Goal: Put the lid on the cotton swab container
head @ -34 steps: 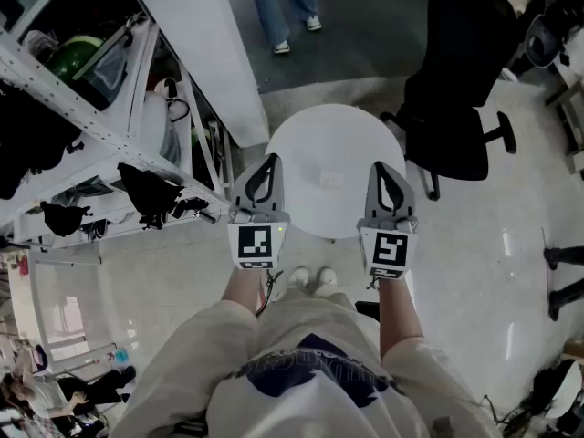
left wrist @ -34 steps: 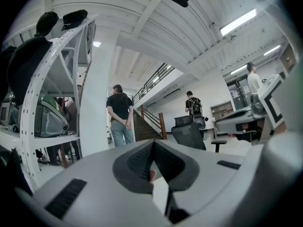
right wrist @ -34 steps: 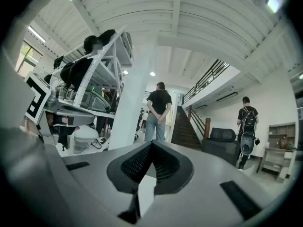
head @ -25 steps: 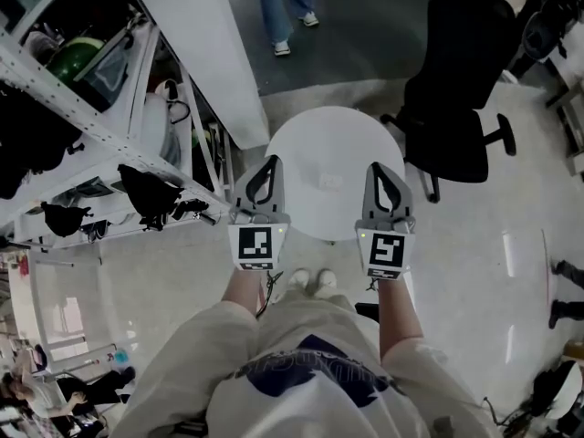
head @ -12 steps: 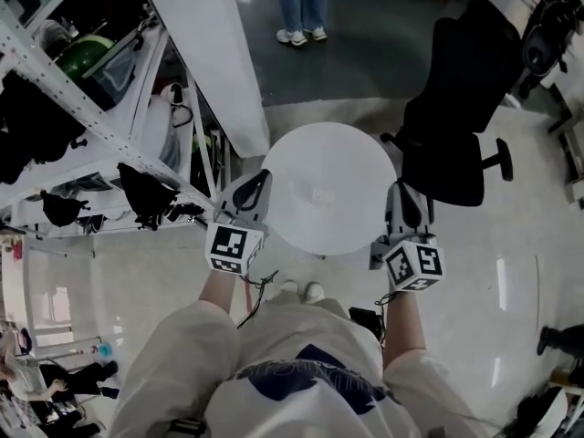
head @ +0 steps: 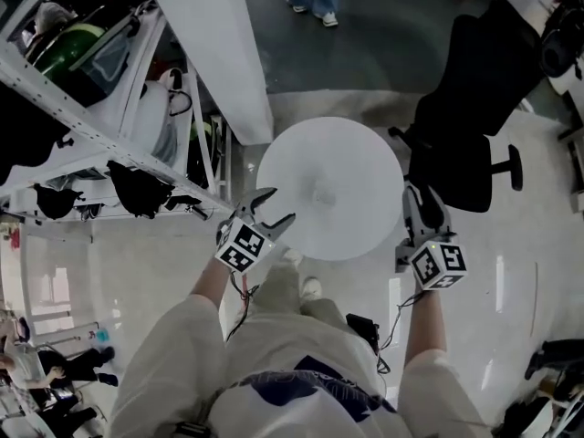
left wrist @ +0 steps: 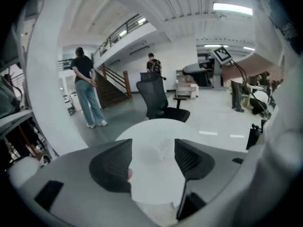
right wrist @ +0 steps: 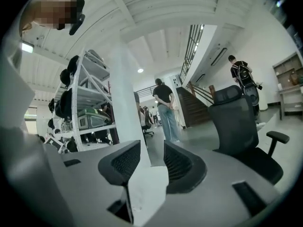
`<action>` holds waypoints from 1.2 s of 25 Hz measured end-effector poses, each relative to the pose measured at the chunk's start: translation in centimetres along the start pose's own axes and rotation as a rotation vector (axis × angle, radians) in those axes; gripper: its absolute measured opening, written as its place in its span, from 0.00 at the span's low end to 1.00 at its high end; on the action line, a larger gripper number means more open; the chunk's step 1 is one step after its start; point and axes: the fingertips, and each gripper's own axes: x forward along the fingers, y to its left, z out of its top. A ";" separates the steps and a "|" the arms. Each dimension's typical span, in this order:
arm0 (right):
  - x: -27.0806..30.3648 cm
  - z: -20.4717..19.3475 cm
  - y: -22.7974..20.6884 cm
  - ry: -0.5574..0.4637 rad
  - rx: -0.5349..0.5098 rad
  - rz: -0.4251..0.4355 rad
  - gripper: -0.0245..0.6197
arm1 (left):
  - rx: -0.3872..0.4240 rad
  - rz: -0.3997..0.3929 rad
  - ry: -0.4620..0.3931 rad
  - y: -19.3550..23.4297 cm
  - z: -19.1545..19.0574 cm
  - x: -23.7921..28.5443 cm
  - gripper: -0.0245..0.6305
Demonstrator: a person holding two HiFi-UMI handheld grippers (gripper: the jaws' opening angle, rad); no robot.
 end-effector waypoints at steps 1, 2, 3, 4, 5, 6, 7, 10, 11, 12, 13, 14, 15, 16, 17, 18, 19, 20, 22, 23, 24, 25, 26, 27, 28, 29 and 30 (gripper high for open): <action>0.8 -0.6 0.0 0.025 -0.018 0.011 0.30 | 0.022 -0.048 0.039 -0.8 -1.0 1.4 0.47; 1.6 -1.3 0.0 0.052 -0.033 0.021 0.30 | 0.044 -0.095 0.073 -1.6 -2.0 2.8 0.48; 2.3 -2.0 0.0 0.078 -0.043 0.030 0.30 | 0.064 -0.143 0.103 -2.5 -2.9 4.1 0.49; 2.9 -2.8 0.0 0.105 -0.047 0.038 0.30 | 0.081 -0.190 0.128 -3.3 -3.8 5.3 0.50; 3.6 -3.6 0.0 0.131 -0.044 0.044 0.30 | 0.094 -0.233 0.149 -4.1 -4.6 6.4 0.50; 4.4 -4.4 -0.1 0.155 -0.036 0.050 0.30 | 0.102 -0.271 0.166 -4.7 -5.2 7.4 0.50; 5.2 -5.2 -0.1 0.176 -0.029 0.056 0.30 | 0.107 -0.299 0.178 -5.0 -5.8 8.5 0.51; 7.9 -7.7 0.0 0.238 -0.040 0.080 0.30 | 0.116 -0.339 0.203 -5.0 -7.3 11.6 0.52; 8.7 -8.6 0.1 0.261 -0.051 0.092 0.30 | 0.117 -0.345 0.209 -4.9 -7.8 12.5 0.52; 9.4 -9.4 0.3 0.284 -0.062 0.105 0.29 | 0.115 -0.350 0.214 -4.8 -8.2 13.4 0.52; 10.1 -10.3 0.6 0.307 -0.075 0.119 0.29 | 0.114 -0.356 0.218 -4.7 -8.5 14.2 0.52; 10.7 -11.3 0.9 0.331 -0.090 0.133 0.29 | 0.114 -0.362 0.219 -4.6 -8.9 14.8 0.52; 11.2 -12.2 1.2 0.355 -0.108 0.149 0.28 | 0.117 -0.368 0.219 -4.5 -9.1 15.4 0.52; 11.7 -13.2 1.5 0.380 -0.129 0.167 0.28 | 0.121 -0.375 0.217 -4.5 -9.3 16.0 0.52; 12.2 -14.2 1.8 0.408 -0.152 0.185 0.28 | 0.126 -0.383 0.215 -4.5 -9.4 16.5 0.52; 12.6 -15.2 2.0 0.439 -0.177 0.204 0.27 | 0.130 -0.392 0.214 -4.6 -9.5 17.0 0.52; 12.9 -16.1 2.2 0.467 -0.203 0.221 0.27 | 0.135 -0.403 0.212 -4.7 -9.6 17.4 0.52; 13.3 -17.0 2.4 0.490 -0.226 0.235 0.27 | 0.141 -0.415 0.211 -4.8 -9.7 17.7 0.52; 14.0 -18.3 2.6 0.531 -0.254 0.253 0.27 | 0.154 -0.437 0.210 -5.0 -9.8 18.1 0.51; 14.2 -18.9 2.7 0.549 -0.261 0.258 0.26 | 0.161 -0.447 0.210 -5.1 -9.8 18.3 0.51; 14.5 -19.3 2.7 0.560 -0.269 0.263 0.26 | 0.167 -0.456 0.209 -5.1 -9.9 18.4 0.51; 14.9 -19.6 2.8 0.564 -0.276 0.266 0.26 | 0.174 -0.463 0.208 -5.2 -9.9 18.6 0.50; 15.3 -19.9 2.8 0.570 -0.281 0.268 0.25 | 0.179 -0.469 0.206 -5.2 -9.9 18.7 0.49; 15.5 -20.2 2.7 0.579 -0.282 0.269 0.25 | 0.184 -0.474 0.205 -5.2 -9.9 18.8 0.46; 15.8 -20.5 2.6 0.587 -0.282 0.268 0.25 | 0.186 -0.480 0.204 -5.2 -9.9 18.8 0.44; 16.0 -20.7 2.6 0.595 -0.281 0.267 0.25 | 0.189 -0.487 0.203 -5.2 -9.8 18.9 0.44; 16.2 -20.9 2.5 0.601 -0.281 0.267 0.25 | 0.193 -0.494 0.203 -5.2 -9.8 18.9 0.43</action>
